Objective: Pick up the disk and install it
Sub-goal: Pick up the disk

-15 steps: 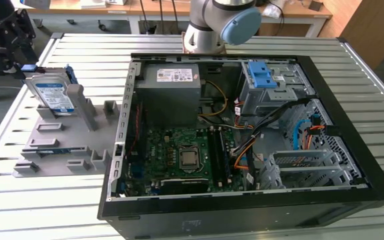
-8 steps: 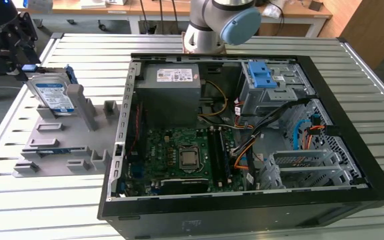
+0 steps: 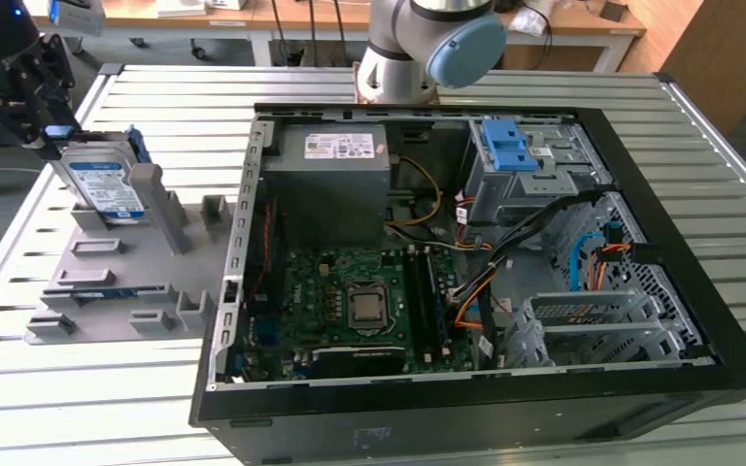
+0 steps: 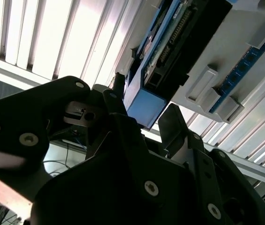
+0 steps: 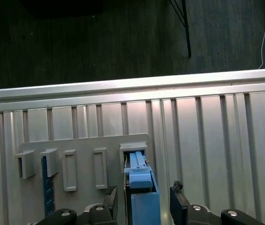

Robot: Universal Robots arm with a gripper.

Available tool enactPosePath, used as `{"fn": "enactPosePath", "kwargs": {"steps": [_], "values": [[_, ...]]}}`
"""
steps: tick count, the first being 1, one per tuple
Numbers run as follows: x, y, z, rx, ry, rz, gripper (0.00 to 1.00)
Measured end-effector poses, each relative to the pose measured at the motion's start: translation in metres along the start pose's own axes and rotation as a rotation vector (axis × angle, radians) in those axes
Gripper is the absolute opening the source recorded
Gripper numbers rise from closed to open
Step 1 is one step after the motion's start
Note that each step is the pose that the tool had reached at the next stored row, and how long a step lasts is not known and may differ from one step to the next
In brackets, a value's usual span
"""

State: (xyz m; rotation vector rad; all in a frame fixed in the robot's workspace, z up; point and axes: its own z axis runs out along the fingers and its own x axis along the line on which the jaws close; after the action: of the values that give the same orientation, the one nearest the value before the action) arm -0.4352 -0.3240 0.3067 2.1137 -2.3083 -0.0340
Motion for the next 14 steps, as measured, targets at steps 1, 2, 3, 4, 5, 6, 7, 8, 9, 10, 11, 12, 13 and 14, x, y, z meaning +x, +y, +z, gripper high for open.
{"fn": "enactPosePath", "kwargs": {"steps": [1, 2, 3, 4, 5, 6, 7, 8, 9, 10, 11, 12, 13, 14], "values": [[-0.0004, 0.0002, 0.0011, 0.0001, 0.0000, -0.001, 0.56], [-0.0006, 0.0001, 0.0020, 0.0001, 0.0004, -0.002, 0.56], [-0.0008, 0.0001, 0.0029, 0.0003, 0.0010, -0.004, 0.56], [-0.0008, 0.0001, 0.0037, 0.0005, 0.0033, -0.005, 0.56], [-0.0008, 0.0001, 0.0046, 0.0008, 0.0059, -0.006, 0.56], [-0.0008, 0.0001, 0.0053, 0.0009, 0.0069, -0.011, 0.56], [-0.0008, 0.0000, 0.0059, 0.0009, 0.0070, -0.020, 0.56], [-0.0008, 0.0001, 0.0062, 0.0007, 0.0074, -0.027, 0.56], [-0.0008, 0.0001, 0.0062, 0.0006, 0.0075, -0.030, 0.56], [-0.0008, 0.0001, 0.0062, 0.0005, 0.0076, -0.030, 0.56], [-0.0008, 0.0001, 0.0063, 0.0006, 0.0076, -0.030, 0.56], [-0.0008, 0.0001, 0.0064, 0.0008, 0.0076, -0.030, 0.56], [-0.0008, 0.0001, 0.0064, 0.0008, 0.0076, -0.030, 0.56], [-0.0008, 0.0001, 0.0064, 0.0008, 0.0076, -0.030, 0.56]]}}
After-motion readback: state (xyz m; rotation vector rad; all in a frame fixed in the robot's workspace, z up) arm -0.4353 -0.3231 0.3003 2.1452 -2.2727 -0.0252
